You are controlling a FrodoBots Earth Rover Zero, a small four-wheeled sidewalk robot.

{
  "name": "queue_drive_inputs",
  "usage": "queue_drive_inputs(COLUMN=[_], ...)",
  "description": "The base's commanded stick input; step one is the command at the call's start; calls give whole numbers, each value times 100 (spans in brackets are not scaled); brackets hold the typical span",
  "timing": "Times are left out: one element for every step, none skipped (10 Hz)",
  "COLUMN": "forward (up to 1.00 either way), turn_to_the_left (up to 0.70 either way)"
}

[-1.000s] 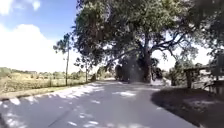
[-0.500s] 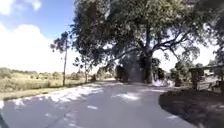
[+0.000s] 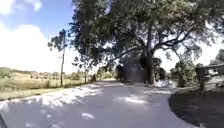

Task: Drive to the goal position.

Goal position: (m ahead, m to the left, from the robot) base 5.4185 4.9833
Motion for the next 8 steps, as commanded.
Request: queue_drive_inputs(forward=[70,70,70,70,70,70,70,70], turn_to_the_left=[0,0,0,0,0,0,0,0])
